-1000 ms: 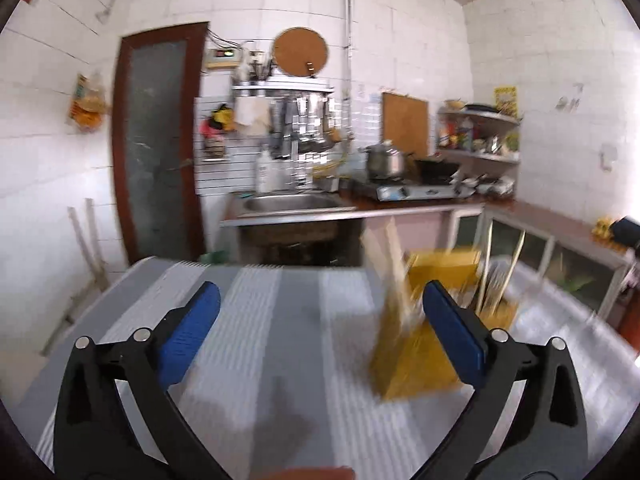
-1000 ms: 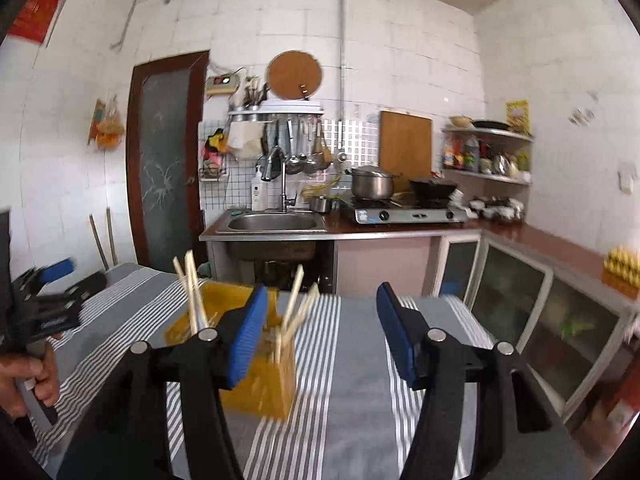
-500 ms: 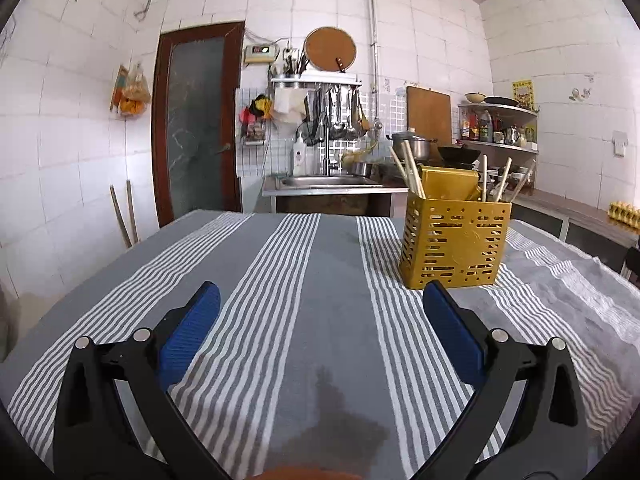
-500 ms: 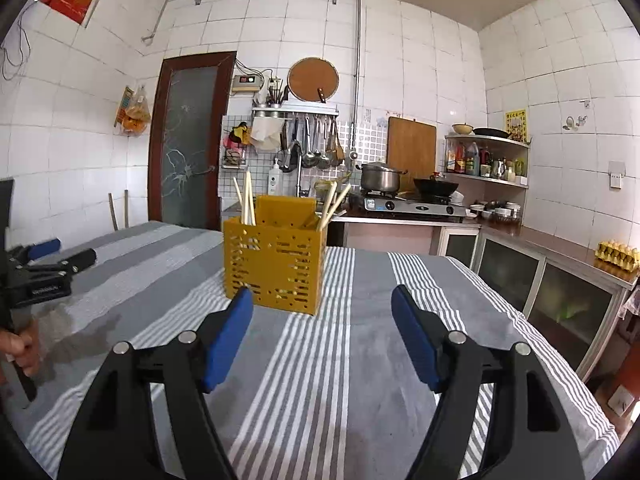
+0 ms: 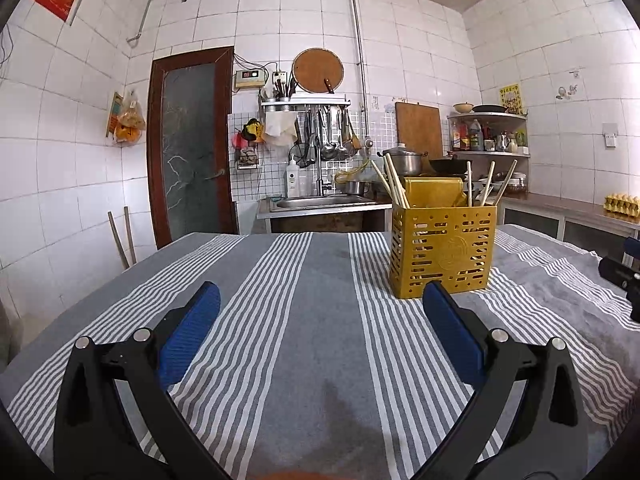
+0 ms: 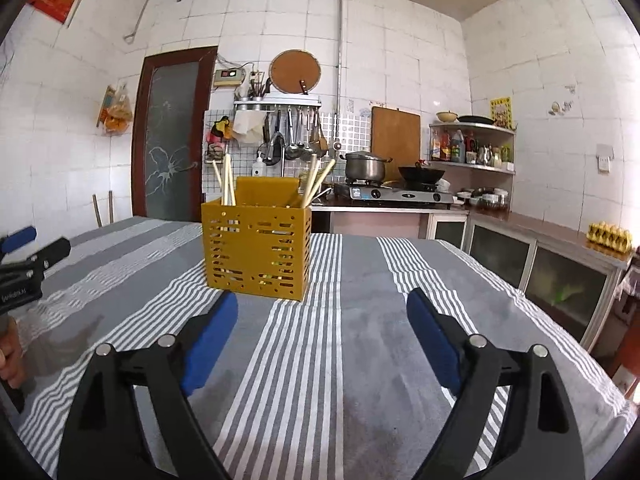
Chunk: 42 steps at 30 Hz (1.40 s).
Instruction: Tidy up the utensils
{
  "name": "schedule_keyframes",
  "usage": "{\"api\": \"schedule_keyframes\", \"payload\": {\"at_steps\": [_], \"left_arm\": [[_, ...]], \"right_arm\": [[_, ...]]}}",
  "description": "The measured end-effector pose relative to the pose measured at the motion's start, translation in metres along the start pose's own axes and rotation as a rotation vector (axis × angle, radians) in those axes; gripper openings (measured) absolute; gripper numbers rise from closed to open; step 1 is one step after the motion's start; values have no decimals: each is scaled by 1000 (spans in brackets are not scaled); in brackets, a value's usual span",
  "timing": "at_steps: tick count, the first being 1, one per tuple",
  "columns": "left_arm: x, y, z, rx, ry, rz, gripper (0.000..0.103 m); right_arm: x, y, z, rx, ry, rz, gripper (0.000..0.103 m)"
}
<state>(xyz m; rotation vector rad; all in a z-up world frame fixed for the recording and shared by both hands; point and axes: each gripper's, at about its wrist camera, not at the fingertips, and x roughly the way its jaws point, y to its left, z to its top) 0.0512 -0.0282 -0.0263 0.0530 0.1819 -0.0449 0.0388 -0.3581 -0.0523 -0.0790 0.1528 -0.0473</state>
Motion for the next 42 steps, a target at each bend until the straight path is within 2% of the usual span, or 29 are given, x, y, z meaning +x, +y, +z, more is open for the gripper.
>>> {"api": "schedule_keyframes", "payload": {"at_steps": [21,42], "left_arm": [[8,3,-1,6,23,-11,98],[9,3,-3,8,26,-14,98]], "right_arm": [[-4,-4,-1,46,-5,-7,86],[-5,-2,-2,41,-7,-13,87]]}}
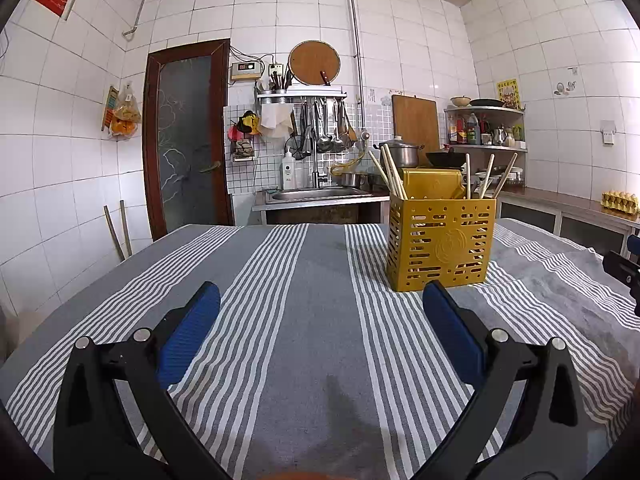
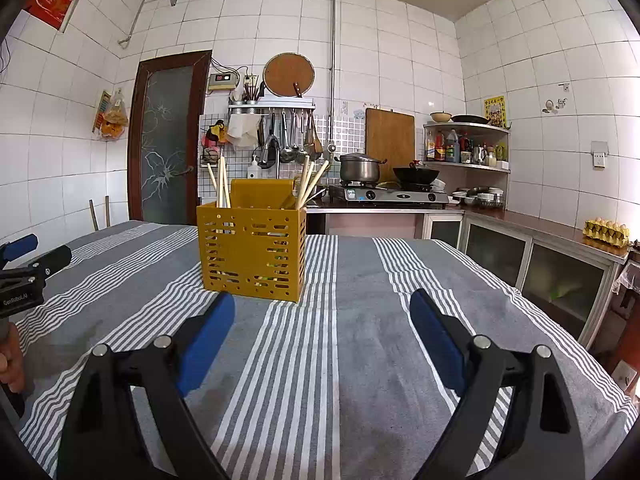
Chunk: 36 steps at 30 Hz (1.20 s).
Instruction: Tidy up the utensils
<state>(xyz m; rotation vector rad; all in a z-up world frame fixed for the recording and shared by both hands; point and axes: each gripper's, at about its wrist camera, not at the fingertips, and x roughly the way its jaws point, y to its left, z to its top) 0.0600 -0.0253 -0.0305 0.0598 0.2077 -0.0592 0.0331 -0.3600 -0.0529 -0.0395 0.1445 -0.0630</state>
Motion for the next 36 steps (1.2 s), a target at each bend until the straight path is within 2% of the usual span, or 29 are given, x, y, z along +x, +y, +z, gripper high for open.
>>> {"api": "schedule_keyframes", "payload": {"at_steps": [36], "left_arm": [[1,0,0,2,5,-1,98]], "right_arm": [[-1,1,1,9,2,1,87]]}}
